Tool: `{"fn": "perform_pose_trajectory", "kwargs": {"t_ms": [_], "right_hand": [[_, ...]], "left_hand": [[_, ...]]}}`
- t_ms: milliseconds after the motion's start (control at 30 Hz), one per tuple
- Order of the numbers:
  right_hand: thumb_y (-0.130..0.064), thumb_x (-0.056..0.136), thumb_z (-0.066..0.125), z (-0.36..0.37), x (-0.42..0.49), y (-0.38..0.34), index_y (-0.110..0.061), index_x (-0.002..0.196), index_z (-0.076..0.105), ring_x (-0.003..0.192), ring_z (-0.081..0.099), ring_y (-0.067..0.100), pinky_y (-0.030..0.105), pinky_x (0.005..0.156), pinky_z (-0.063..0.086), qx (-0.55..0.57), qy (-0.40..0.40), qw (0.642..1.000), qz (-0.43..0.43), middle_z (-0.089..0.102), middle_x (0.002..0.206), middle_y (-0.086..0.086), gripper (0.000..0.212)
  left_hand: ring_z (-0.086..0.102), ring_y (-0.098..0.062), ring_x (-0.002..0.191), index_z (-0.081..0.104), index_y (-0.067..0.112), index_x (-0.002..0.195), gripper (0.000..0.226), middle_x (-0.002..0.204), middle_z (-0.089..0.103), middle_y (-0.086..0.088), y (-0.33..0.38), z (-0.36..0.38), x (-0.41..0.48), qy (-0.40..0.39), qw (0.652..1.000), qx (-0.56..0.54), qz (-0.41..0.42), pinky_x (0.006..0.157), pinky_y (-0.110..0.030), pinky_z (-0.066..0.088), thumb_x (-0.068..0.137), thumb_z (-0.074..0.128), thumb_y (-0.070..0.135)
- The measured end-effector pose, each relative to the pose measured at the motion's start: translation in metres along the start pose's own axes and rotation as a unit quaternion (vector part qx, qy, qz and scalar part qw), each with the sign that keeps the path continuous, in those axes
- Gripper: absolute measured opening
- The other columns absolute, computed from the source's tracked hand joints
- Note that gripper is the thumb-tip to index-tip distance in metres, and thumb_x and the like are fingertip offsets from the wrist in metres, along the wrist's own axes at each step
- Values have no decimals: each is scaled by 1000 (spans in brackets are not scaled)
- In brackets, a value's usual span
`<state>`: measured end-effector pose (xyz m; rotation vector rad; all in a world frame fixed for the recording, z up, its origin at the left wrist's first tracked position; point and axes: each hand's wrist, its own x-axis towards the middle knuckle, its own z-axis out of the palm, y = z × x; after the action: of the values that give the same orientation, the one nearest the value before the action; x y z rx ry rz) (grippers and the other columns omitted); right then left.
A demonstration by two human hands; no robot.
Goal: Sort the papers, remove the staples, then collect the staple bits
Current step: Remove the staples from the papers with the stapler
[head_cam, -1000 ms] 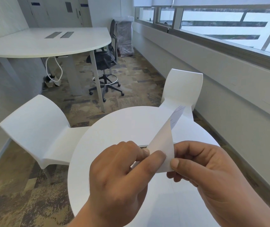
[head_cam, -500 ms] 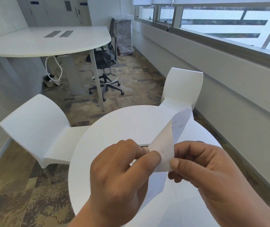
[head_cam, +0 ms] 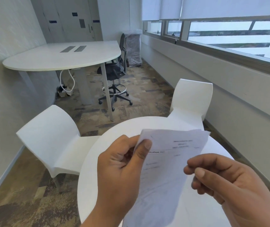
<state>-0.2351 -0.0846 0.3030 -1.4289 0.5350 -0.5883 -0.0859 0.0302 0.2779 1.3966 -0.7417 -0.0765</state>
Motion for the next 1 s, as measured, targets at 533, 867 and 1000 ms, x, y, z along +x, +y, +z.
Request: {"fn": "perform_pose_trajectory", "kwargs": {"t_ms": [533, 867, 1000], "right_hand": [[-63, 8, 90, -18, 13, 17, -8, 75, 78, 50, 63, 20, 23, 46, 50, 3, 15, 1000, -4, 74, 71, 17, 87], [-50, 54, 82, -38, 35, 46, -25, 99, 74, 61, 57, 13, 17, 55, 50, -15, 78, 994, -77, 62, 72, 4, 52], [-64, 79, 63, -42, 56, 73, -30, 125, 60, 98, 68, 16, 31, 80, 54, 29, 104, 993, -53, 71, 108, -5, 58]], "left_hand": [[68, -32, 76, 78, 3, 94, 24, 92, 76, -23, 6, 8, 10, -78, 925, -277, -248, 71, -39, 56, 84, 68, 22], [71, -32, 75, 79, 4, 93, 18, 90, 76, -22, 0, 3, 17, -98, 924, -282, -240, 70, -41, 59, 87, 71, 19], [73, -30, 69, 79, 7, 88, 15, 84, 76, -18, -1, -4, 25, -114, 915, -295, -252, 64, -42, 61, 80, 75, 19]]}}
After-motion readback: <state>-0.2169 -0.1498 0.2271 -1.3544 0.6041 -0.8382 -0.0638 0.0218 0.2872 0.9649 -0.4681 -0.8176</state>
